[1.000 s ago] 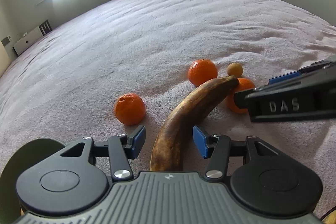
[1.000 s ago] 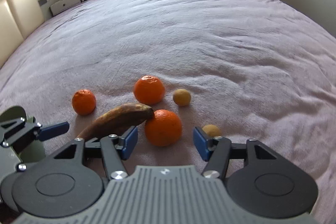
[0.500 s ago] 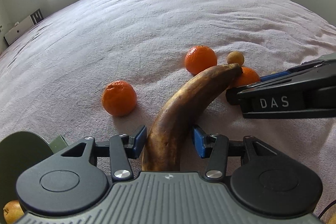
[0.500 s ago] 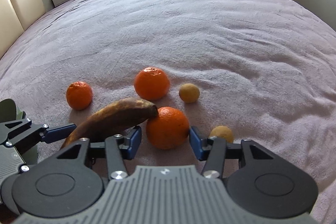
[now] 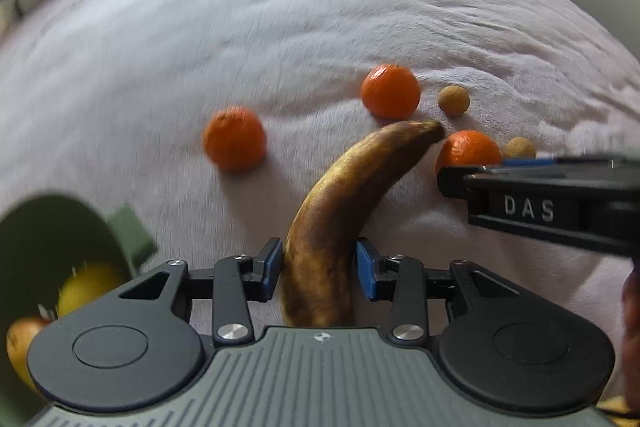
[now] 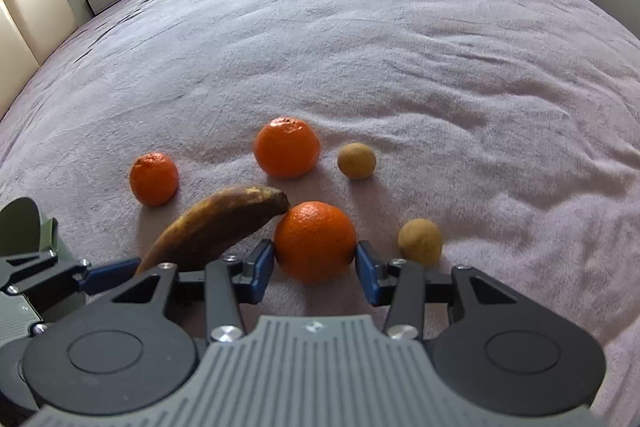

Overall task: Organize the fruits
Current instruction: 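Grasp the brown banana with the left tool while the right tool grasps the large orange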

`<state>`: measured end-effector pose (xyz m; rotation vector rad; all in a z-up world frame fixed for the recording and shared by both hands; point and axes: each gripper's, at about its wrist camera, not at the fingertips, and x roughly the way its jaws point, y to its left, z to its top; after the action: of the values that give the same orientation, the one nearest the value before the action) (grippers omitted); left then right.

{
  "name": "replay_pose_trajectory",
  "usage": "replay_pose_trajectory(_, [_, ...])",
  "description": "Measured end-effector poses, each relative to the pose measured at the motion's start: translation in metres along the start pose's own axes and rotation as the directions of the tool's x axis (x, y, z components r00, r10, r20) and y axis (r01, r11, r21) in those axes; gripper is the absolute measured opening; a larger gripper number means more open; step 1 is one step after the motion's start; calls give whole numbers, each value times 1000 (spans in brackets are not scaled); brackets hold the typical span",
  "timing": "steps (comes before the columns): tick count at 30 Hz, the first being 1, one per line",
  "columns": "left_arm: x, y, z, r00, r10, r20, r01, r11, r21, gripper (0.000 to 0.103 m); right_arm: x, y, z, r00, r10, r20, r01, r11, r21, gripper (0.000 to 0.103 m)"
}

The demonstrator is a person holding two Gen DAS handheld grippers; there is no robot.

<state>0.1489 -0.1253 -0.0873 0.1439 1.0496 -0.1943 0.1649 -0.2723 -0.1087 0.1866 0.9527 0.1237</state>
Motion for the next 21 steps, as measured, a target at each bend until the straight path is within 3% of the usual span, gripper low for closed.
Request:
replay_pose_trajectory(7, [-16, 8, -12, 991, -78, -113, 66, 992, -109, 42, -16, -8, -13, 994, 1, -110, 6, 998, 69, 42])
replay_pose_trajectory(11, [-21, 1, -21, 987, -72, -143, 59, 994, -91, 42, -28, -11, -24, 990, -2, -141, 11, 998, 67, 42])
replay_pose_trajectory(17, [-21, -4, -27, 991, -94, -100, 91, 995, -34, 49, -29, -15, -32, 987, 12, -159, -1, 998, 69, 42])
replay_pose_trajectory(21, [-14, 1, -29, 991, -120, -54, 117, 992, -53, 50, -27, -18, -31, 988, 19, -156, -6, 996, 84, 44])
